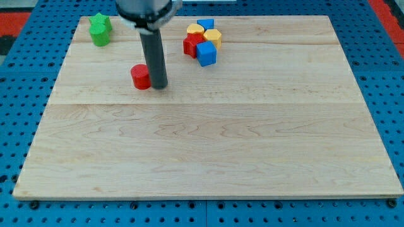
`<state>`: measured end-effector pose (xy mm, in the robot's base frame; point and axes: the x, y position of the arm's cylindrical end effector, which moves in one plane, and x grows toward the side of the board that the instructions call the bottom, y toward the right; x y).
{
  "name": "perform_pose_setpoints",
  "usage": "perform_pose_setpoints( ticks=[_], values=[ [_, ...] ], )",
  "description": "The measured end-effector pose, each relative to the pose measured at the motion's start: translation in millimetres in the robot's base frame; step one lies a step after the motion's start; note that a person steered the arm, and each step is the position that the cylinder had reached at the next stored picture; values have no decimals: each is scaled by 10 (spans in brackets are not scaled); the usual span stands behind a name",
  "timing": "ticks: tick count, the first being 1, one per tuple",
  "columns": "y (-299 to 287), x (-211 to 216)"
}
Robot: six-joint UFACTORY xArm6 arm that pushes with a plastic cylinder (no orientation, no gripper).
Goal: Move red circle to the left side of the heart
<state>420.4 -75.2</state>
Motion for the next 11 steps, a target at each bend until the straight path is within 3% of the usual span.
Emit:
perform_pose_setpoints(
  ticks=[1, 2, 4, 5, 9, 10, 11],
  values=[
    [-299, -38],
    [-575, -341],
    [-513, -1110],
    [-478, -755],
    [-759, -683],
    [-569, -1106],
    [-435, -1168]
  ],
)
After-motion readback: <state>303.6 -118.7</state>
